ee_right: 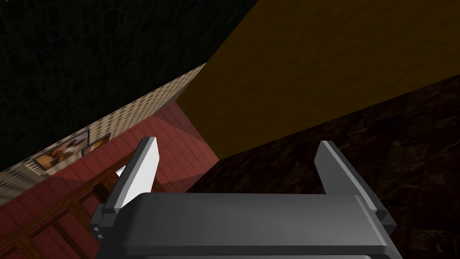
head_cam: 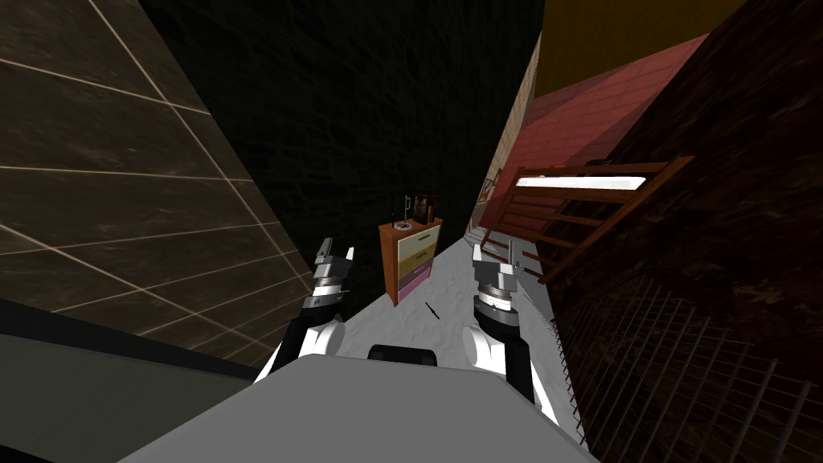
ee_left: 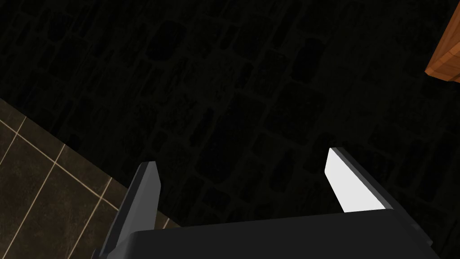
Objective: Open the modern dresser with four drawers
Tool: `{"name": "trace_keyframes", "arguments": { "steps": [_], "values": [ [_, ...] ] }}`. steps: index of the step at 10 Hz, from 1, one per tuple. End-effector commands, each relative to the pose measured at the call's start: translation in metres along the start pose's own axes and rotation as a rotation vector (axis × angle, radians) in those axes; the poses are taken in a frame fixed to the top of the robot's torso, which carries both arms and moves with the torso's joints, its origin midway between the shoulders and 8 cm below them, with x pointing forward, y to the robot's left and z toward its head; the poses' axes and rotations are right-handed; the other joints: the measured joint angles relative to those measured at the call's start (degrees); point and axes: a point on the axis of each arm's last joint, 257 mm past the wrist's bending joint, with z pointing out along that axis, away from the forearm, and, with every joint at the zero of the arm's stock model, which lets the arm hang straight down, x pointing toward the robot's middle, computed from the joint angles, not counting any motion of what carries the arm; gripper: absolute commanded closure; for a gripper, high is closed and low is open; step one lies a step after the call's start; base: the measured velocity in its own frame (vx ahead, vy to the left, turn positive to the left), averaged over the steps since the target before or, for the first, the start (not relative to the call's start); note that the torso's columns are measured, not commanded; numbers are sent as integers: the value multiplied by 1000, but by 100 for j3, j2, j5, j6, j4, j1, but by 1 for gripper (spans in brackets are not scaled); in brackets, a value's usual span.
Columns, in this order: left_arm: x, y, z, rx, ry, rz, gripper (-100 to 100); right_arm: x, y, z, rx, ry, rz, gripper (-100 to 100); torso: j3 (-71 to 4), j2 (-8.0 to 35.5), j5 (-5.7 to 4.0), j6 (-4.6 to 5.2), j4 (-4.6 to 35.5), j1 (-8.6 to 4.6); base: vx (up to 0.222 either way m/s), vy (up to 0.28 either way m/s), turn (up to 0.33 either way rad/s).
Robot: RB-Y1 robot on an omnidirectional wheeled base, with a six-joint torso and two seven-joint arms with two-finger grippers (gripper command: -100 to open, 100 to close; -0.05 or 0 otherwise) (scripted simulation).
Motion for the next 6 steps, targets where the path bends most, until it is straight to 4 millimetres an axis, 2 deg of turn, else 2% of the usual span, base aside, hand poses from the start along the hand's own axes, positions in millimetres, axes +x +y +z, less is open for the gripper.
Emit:
{"name": "trace_keyframes", "arguments": {
  "steps": [1,6],
  "values": [
    [0,0,0,0,0,0,0,0,0,0,0,0,0,0,-467,232,0,0,235,0,0,0,0],
    [0,0,0,0,0,0,0,0,0,0,0,0,0,0,-4536,2269,0,0,2268,0,0,0,0]
  ]
}}
